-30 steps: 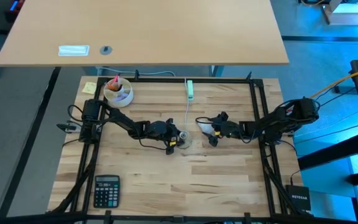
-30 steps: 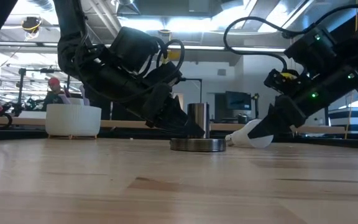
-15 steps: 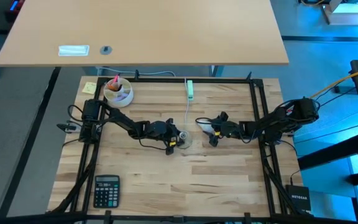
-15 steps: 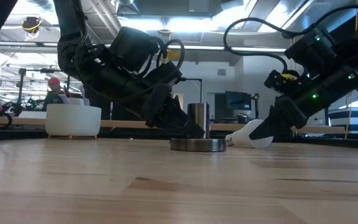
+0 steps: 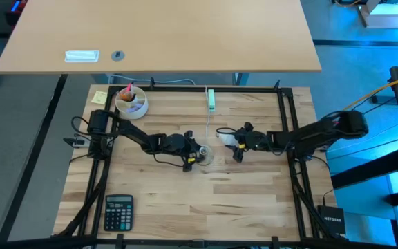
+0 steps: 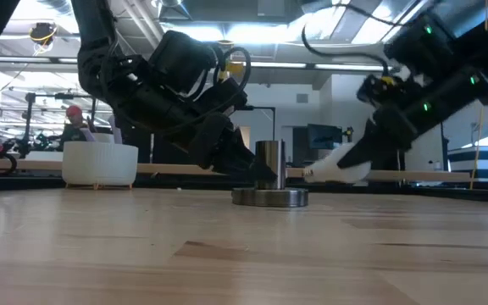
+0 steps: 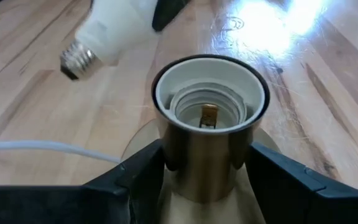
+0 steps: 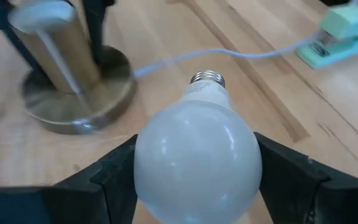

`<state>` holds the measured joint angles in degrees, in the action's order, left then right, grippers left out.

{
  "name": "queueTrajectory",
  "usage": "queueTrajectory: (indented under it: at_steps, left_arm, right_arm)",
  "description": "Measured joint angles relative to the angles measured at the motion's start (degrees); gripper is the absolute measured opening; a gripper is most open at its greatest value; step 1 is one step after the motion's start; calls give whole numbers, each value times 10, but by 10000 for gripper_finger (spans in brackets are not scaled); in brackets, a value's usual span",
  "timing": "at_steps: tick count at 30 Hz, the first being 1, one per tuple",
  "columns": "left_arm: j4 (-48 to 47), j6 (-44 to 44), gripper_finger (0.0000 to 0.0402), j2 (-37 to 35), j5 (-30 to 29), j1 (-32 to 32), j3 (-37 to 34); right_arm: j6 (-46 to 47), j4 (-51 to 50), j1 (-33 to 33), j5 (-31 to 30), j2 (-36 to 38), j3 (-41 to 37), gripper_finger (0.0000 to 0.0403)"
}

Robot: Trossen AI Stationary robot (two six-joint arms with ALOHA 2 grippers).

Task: Screw lightbulb
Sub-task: Insert the lightbulb into the lamp

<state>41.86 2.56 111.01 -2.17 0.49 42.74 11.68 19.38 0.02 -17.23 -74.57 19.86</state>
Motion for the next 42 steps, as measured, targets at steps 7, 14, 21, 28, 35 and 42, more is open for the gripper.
queueTrajectory:
  at_steps: [7, 14, 21, 28, 35, 42]
  left_arm:
    - [-81, 9, 209, -54, 0, 0, 0]
    - [-108, 9, 209, -82, 0, 0, 0]
    - [-223, 14, 209, -201, -62, -6, 0]
    - [-216, 35, 209, -305, -86, -27, 5]
    - [-370, 16, 209, -259, -67, -25, 123]
    - [-458, -9, 233, -210, -2, -3, 218]
  right_arm:
    - [-27, -215, 0, 42, 67, 116, 259]
    - [-34, -297, 0, 105, 74, 200, 260]
    - [-27, -300, 0, 148, 74, 231, 259]
    - [-15, -290, 0, 156, 73, 232, 259]
    - [-13, -251, 0, 192, 45, 232, 259]
    - [-26, -260, 0, 208, 34, 258, 258]
